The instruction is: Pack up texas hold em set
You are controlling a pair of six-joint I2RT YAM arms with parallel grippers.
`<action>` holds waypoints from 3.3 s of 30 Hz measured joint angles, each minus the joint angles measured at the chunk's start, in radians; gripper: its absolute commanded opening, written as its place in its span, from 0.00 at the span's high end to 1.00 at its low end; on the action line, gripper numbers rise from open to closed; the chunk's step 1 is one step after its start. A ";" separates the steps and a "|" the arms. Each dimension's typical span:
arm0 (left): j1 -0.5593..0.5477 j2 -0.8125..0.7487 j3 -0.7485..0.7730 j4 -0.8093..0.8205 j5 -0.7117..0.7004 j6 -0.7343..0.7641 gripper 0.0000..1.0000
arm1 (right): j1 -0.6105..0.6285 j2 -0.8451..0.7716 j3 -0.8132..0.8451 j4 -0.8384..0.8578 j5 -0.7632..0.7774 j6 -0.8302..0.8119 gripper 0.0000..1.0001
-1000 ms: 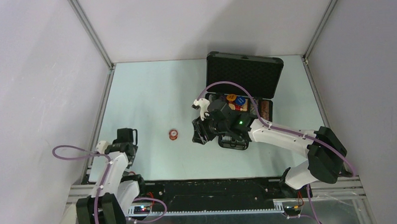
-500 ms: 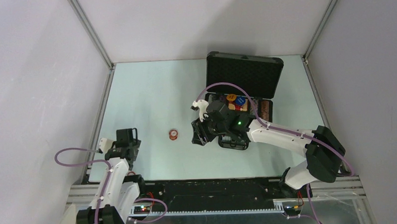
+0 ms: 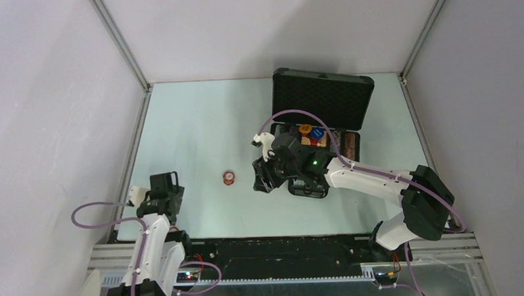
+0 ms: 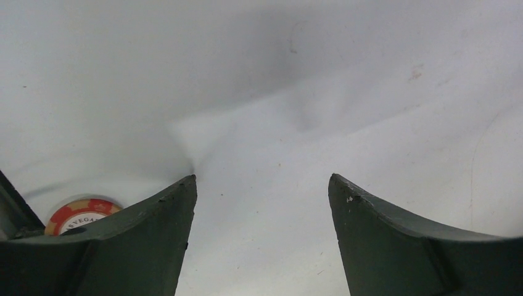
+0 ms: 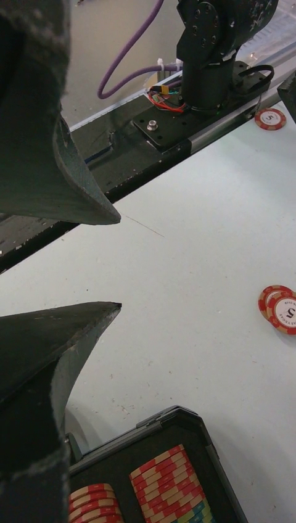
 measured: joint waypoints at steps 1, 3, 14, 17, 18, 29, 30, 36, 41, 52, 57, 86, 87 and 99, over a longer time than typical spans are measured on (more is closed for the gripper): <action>0.017 -0.003 0.000 -0.003 0.007 0.005 0.16 | 0.000 0.000 0.000 -0.001 0.000 0.000 0.47; 0.056 -0.006 0.000 -0.011 0.016 0.014 0.15 | 0.001 0.000 0.000 -0.002 -0.001 0.000 0.47; 0.116 0.005 0.012 -0.038 -0.003 0.021 0.00 | 0.010 0.003 0.000 -0.003 -0.005 0.000 0.47; 0.117 -0.019 0.012 -0.066 -0.011 0.022 0.00 | 0.006 0.003 0.000 -0.006 0.003 0.000 0.47; 0.117 -0.029 0.011 -0.076 -0.012 0.022 0.00 | 0.003 0.003 0.000 -0.006 0.005 0.001 0.46; 0.121 -0.106 0.009 -0.151 0.029 0.035 0.01 | -0.179 -0.125 -0.010 -0.075 0.200 0.034 0.32; 0.121 -0.110 0.016 -0.156 0.036 0.042 0.01 | -0.198 -0.183 -0.016 -0.094 0.236 0.033 0.32; 0.122 -0.108 0.129 -0.170 0.045 0.111 0.01 | -0.471 -0.515 -0.129 -0.117 0.316 0.040 0.28; 0.122 -0.097 0.228 -0.173 0.051 0.180 0.00 | -0.841 -0.786 -0.359 -0.120 0.353 0.012 0.24; 0.122 -0.038 0.342 -0.196 0.059 0.312 0.00 | -1.083 -0.875 -0.897 0.395 0.386 -0.033 0.21; 0.122 -0.033 0.367 -0.197 0.059 0.356 0.00 | -1.090 -0.640 -1.015 0.742 0.388 -0.022 0.17; 0.073 -0.021 0.455 -0.205 -0.008 0.466 0.00 | -0.933 -0.144 -0.846 1.225 0.459 -0.166 0.00; 0.073 -0.021 0.459 -0.207 -0.014 0.467 0.00 | -0.934 -0.144 -0.846 1.225 0.459 -0.166 0.01; 0.047 -0.088 0.417 -0.218 -0.141 0.281 0.00 | -0.934 -0.144 -0.846 1.224 0.459 -0.166 0.01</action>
